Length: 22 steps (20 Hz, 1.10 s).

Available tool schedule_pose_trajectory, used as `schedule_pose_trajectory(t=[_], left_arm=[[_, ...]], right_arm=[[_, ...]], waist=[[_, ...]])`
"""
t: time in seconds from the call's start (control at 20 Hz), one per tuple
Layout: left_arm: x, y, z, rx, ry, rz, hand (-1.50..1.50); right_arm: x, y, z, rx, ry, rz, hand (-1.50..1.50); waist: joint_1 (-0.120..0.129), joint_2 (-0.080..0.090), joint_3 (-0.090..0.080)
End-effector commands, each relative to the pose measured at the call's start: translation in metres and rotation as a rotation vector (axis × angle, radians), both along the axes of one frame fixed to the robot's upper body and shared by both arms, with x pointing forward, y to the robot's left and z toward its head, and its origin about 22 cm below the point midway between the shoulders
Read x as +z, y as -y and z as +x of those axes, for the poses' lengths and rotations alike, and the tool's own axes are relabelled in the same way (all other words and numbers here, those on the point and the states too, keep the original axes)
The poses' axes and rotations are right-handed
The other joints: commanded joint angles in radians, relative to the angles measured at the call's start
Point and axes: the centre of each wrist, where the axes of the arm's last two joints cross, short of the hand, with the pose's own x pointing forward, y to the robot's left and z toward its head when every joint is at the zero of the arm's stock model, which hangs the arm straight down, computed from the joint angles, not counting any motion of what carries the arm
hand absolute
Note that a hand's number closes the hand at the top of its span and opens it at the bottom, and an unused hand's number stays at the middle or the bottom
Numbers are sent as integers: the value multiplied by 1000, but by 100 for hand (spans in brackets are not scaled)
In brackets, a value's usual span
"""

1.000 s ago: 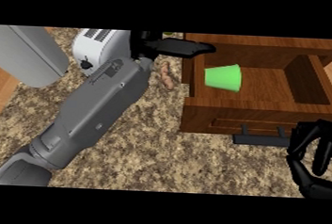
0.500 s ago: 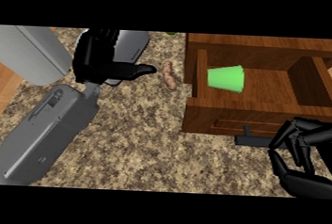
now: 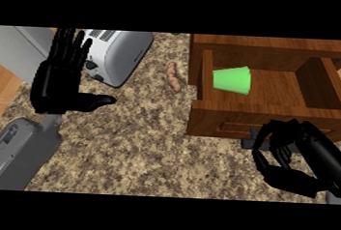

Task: Pick up the cup, place it into the drawer and close the drawer

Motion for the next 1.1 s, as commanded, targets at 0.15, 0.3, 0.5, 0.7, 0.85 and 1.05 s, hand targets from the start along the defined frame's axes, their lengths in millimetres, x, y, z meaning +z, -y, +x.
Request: schedule_pose_trajectory(t=[0.15, 0.3, 0.5, 0.7, 0.85, 1.05], left_arm=[[-6, -53, -29, 28, -13, 14, -150], [-15, -54, -35, 1, -24, 11, -150], [-37, -93, -44, 15, -15, 1, -150], [-25, -96, -52, 17, -7, -3, -150], [-39, -100, -61, 16, -3, -19, -150], [-50, -105, -73, 3, -15, -27, -150]], right_arm=[[-52, -25, 21, 7, 35, -238, 150], [-69, -23, 42, 6, 27, -255, 150], [-91, -37, 56, -10, -20, -312, -150], [-117, -47, 68, -3, -34, -397, -150], [-127, -38, 103, -9, -50, -400, -150], [-136, -29, 126, -31, -72, -362, -150]], waist=[[-7, 3, 1], [-16, 4, 1], [-16, 6, 0], [-15, 4, 0], [-6, 7, 1], [-8, 7, 1]])
